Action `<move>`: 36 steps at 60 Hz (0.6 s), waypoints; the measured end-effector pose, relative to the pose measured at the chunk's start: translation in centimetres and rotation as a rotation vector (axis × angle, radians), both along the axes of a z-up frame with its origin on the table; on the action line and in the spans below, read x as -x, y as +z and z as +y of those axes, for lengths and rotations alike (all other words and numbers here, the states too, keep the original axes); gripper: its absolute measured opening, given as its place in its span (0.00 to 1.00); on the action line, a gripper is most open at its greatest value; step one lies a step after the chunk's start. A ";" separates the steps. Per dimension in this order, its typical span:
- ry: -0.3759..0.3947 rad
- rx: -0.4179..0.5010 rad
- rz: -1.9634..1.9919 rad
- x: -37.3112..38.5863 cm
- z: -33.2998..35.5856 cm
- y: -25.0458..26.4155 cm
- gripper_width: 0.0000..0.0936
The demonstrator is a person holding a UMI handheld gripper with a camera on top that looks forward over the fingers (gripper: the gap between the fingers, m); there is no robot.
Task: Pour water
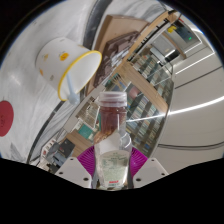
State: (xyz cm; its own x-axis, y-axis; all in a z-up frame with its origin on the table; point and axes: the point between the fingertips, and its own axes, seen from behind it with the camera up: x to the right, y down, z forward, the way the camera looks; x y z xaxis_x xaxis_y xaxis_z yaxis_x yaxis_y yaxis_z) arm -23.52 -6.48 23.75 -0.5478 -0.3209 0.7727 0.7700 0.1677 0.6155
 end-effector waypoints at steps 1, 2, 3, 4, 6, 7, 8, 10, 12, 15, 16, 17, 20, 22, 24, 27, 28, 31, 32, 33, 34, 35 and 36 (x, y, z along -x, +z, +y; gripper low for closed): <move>0.002 -0.001 0.017 0.0 -0.1 0.4 0.44; 0.006 -0.002 0.041 0.0 -0.2 0.8 0.44; 0.010 -0.002 0.070 0.0 -0.4 1.3 0.44; 0.012 0.001 0.104 -0.1 -0.5 1.8 0.44; 0.015 0.007 0.186 -1.1 -1.2 3.3 0.44; 0.013 0.021 0.241 -0.6 -1.0 3.7 0.44; 0.012 0.031 0.299 -0.6 -1.1 4.2 0.44; 0.008 0.062 0.423 -1.0 -1.2 5.2 0.44; 0.008 0.099 0.557 -1.4 -1.4 6.1 0.44; 0.006 0.154 0.766 -3.5 -2.2 7.7 0.44; 0.002 0.179 0.840 -3.8 -2.3 7.9 0.44; 0.000 0.205 0.916 -4.1 -2.4 8.0 0.44; 0.008 0.295 1.147 -4.6 -2.9 8.1 0.44; 0.013 0.353 1.287 -5.0 -3.7 7.4 0.44; 0.018 0.410 1.420 -5.3 -4.1 6.8 0.44; 0.018 0.504 1.587 -3.9 -5.4 4.8 0.44; 0.015 0.536 1.636 -3.8 -5.6 4.0 0.44; -0.005 0.615 1.745 -6.1 -5.8 2.2 0.44; -0.008 0.637 1.777 -6.2 -5.9 1.5 0.44; -0.014 0.656 1.808 -6.5 -6.1 0.9 0.44; -0.023 0.671 1.834 -7.0 -6.3 0.2 0.44; -0.036 0.679 1.862 -5.9 -6.7 -1.1 0.44; -0.046 0.689 1.883 -6.2 -6.8 -1.8 0.44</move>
